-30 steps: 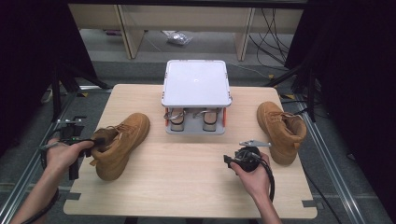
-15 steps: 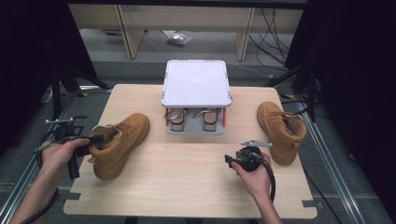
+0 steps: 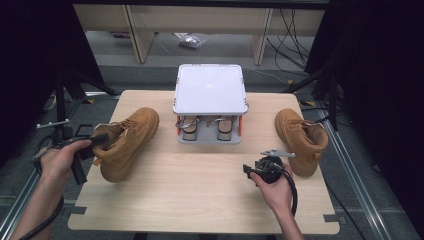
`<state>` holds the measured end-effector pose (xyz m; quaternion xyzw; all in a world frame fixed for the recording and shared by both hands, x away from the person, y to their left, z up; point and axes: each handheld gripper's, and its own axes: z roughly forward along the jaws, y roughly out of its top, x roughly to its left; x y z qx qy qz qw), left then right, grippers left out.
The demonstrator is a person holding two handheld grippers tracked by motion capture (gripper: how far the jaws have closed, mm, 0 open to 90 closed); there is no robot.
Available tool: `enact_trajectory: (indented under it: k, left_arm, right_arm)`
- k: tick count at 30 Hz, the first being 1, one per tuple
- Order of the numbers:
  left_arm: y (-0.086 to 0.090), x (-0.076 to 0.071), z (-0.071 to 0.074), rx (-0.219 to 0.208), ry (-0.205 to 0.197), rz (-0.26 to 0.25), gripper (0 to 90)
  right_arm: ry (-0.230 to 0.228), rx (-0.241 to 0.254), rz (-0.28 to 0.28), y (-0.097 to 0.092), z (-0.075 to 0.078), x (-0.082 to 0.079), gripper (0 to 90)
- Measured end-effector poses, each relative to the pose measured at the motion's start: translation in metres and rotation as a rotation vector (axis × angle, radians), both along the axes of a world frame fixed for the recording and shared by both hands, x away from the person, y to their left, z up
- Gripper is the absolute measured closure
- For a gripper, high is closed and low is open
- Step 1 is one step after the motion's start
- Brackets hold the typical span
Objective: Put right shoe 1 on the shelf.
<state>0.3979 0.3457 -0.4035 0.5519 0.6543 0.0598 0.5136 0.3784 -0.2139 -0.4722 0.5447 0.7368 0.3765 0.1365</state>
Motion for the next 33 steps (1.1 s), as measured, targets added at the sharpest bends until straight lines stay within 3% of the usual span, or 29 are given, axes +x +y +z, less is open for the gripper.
enact_trajectory:
  k: [9,10,19,20,26,29,30,33]
  left_arm:
    - [-0.005,0.007,0.011,-0.027,-0.05,0.023,81.1]
    - [-0.006,0.008,0.012,-0.045,-0.046,0.032,81.0]
    - [-0.007,0.014,0.02,-0.068,-0.071,0.044,81.0]
    - [-0.006,0.015,0.022,-0.049,-0.064,0.036,81.0]
    - [-0.008,0.021,0.03,-0.079,-0.078,0.044,81.0]
    - [-0.008,0.023,0.033,-0.066,-0.08,0.041,81.0]
    - [-0.01,0.025,0.036,-0.084,-0.084,0.047,81.0]
    - [-0.01,0.028,0.04,-0.085,-0.089,0.045,81.0]
  right_arm:
    - [-0.003,0.005,0.0,-0.001,0.001,-0.001,47.5]
    - [-0.004,0.004,-0.001,-0.002,0.0,0.0,47.5]
    - [0.001,0.001,0.0,-0.002,-0.002,0.0,47.5]
    - [0.002,-0.001,0.005,-0.003,-0.002,0.0,47.5]
    - [0.001,0.008,0.003,-0.002,-0.004,0.0,47.6]
    - [0.003,-0.001,-0.005,-0.002,-0.004,0.0,47.6]
    - [0.01,0.012,-0.007,-0.002,-0.004,0.0,47.6]
    - [0.011,0.002,-0.012,-0.003,-0.003,-0.001,47.7]
